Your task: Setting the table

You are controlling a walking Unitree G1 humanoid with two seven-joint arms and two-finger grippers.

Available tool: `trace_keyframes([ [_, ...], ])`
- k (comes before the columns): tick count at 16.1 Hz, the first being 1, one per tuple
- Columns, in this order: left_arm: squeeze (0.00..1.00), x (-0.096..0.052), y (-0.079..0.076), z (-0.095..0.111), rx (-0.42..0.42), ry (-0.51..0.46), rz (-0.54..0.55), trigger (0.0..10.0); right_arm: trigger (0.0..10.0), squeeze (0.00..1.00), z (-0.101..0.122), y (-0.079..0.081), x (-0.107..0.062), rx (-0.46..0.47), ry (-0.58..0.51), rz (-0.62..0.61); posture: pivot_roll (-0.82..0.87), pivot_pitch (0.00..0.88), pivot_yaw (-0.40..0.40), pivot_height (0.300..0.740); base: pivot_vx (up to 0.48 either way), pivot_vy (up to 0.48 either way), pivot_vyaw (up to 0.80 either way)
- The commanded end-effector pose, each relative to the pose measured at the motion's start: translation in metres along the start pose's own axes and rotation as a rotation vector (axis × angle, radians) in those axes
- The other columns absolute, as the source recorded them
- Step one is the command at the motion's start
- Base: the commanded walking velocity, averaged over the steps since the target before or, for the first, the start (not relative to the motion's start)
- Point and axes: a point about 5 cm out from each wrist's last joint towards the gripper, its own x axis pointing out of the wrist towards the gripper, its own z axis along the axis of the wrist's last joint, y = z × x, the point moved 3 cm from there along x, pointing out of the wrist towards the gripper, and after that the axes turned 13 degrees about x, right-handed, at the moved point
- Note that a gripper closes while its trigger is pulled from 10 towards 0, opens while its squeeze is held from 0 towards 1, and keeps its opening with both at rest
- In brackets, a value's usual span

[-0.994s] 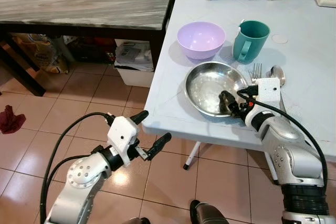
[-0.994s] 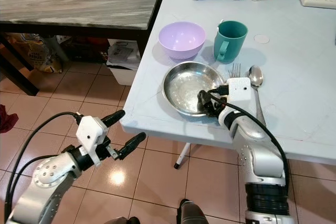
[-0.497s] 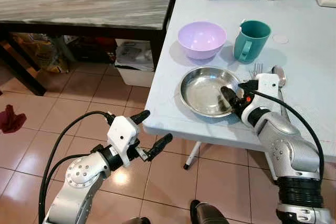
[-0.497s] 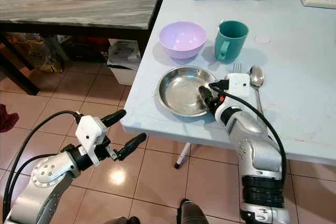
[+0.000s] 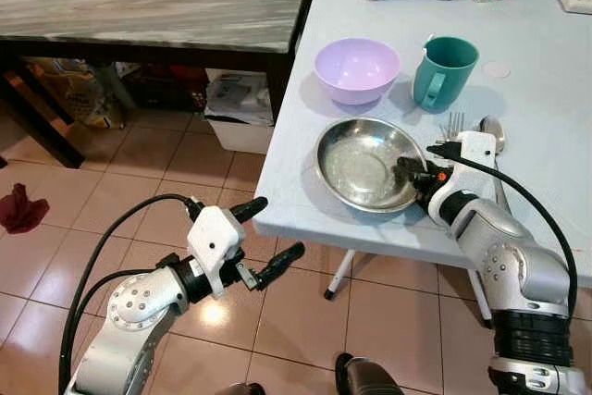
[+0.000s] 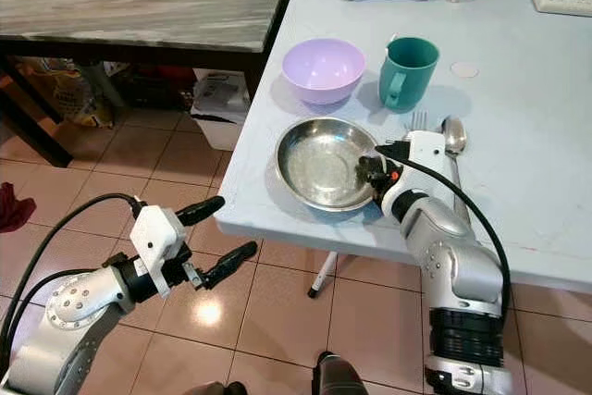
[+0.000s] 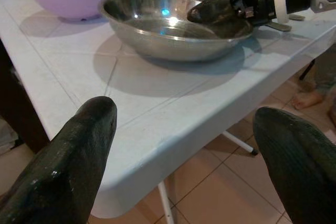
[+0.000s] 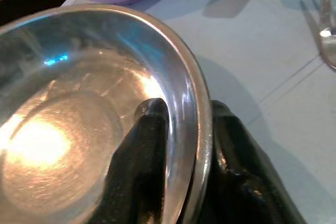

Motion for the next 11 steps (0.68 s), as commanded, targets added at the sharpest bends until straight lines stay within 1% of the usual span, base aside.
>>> trace_keyframes([
  [1, 0.0, -0.002, -0.003, 0.0, 0.002, 0.006, -0.021, 10.0, 0.0, 0.0, -0.022, -0.015, -0.003, 0.03, 0.08, -0.069, -0.15, 0.199, 0.079, 0.74, 0.0, 0.0, 0.0],
  [2, 0.0, 0.002, 0.0, 0.002, -0.001, -0.007, -0.005, 10.0, 0.0, 0.0, -0.02, -0.013, -0.003, 0.066, 0.061, -0.084, -0.15, 0.197, 0.082, 0.74, 0.0, 0.0, 0.0],
  [6, 0.0, 0.006, 0.001, 0.003, -0.01, -0.015, 0.005, 10.0, 0.0, 0.0, -0.023, -0.017, -0.003, 0.11, 0.051, -0.138, -0.15, 0.195, 0.082, 0.74, 0.0, 0.0, 0.0],
  [7, 0.0, 0.008, 0.005, 0.001, -0.008, -0.014, 0.029, 10.0, 0.0, 0.0, -0.026, -0.02, -0.004, 0.121, 0.049, -0.164, -0.15, 0.191, 0.08, 0.74, 0.0, 0.0, 0.0],
  [8, 0.0, 0.01, 0.014, -0.004, 0.003, 0.007, 0.09, 10.0, 0.0, 0.0, -0.028, -0.021, -0.005, 0.129, 0.043, -0.174, -0.15, 0.185, 0.077, 0.74, 0.0, 0.0, 0.0],
  [9, 0.0, 0.011, 0.02, -0.008, -0.008, 0.021, 0.135, 10.0, 0.0, 0.0, -0.028, -0.022, -0.005, 0.128, 0.037, -0.18, -0.15, 0.181, 0.075, 0.74, 0.0, 0.0, 0.0],
  [10, 0.0, 0.01, 0.038, -0.019, -0.029, 0.065, 0.256, 10.0, 0.0, 0.0, -0.03, -0.023, -0.006, 0.115, 0.021, -0.206, -0.15, 0.172, 0.073, 0.74, 0.0, 0.0, 0.0],
  [11, 0.0, 0.008, 0.05, -0.027, -0.034, 0.091, 0.334, 10.0, 0.0, 0.0, -0.03, -0.023, -0.007, 0.098, -0.002, -0.222, -0.15, 0.166, 0.066, 0.74, 0.0, 0.0, 0.0],
])
